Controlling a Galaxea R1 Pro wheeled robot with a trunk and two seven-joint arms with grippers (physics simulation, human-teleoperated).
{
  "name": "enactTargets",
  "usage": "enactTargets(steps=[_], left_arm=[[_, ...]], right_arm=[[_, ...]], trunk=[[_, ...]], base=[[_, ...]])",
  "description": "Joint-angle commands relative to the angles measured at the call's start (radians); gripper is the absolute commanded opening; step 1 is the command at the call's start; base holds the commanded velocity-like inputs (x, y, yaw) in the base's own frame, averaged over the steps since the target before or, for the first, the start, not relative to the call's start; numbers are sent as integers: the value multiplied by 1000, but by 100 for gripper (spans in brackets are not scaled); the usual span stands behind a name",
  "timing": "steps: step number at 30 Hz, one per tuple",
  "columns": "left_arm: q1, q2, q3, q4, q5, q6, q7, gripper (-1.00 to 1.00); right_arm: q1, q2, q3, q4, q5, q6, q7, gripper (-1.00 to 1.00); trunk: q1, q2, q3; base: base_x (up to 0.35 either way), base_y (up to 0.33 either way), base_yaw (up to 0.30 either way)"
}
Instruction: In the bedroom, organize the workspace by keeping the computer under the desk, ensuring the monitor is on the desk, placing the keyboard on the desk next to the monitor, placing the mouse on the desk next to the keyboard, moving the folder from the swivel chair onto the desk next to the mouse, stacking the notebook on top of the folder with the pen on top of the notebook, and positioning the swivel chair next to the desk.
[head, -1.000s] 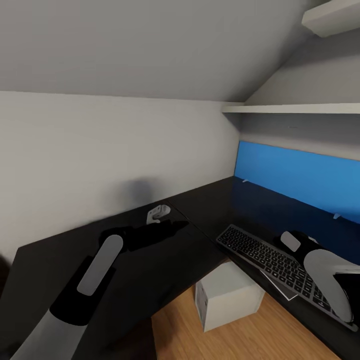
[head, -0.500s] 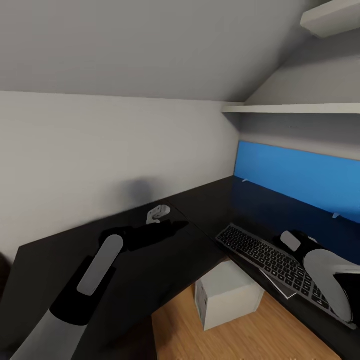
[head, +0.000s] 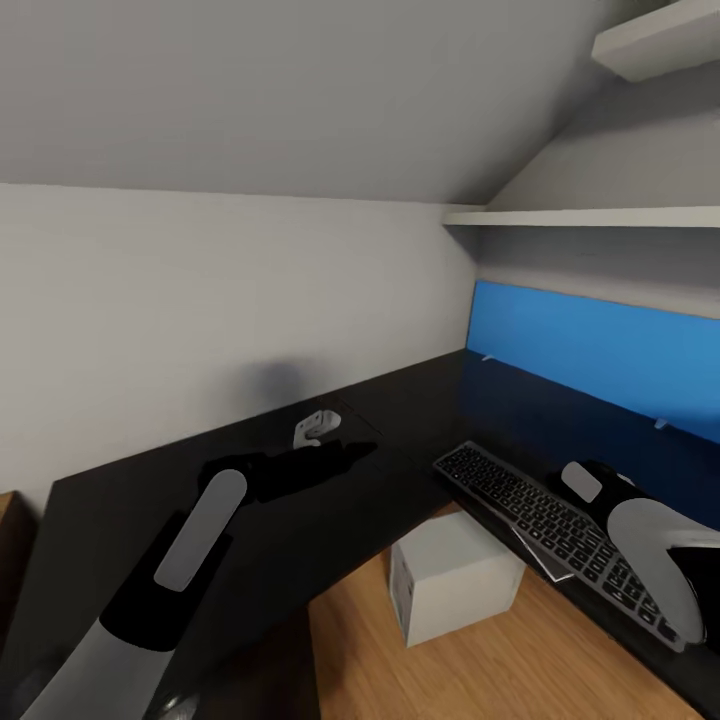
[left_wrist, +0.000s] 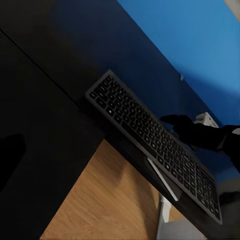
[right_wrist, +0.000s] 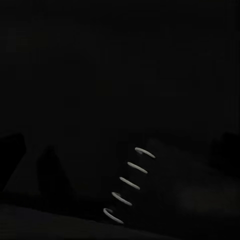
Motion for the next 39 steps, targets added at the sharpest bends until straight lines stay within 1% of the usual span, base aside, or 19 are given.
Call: enactTargets(steps=[1,8,39], left_arm=[[-1,1,-1,-1,10,0,10,100],[-1,1,-1,-1,10,0,10,100],[-1,1,-1,-1,10,0,10,100]], right_arm=[[1,0,-18,6,-24,10,-8,100],[1,0,-18,6,-24,10,-8,100],[1,1,-16,5,-24,10,-8,100]], trunk=[[0,0,-1],[0,0,-1],[0,0,-1]], base=[[-194,68,0],[-103,24,0],[-1,0,0]])
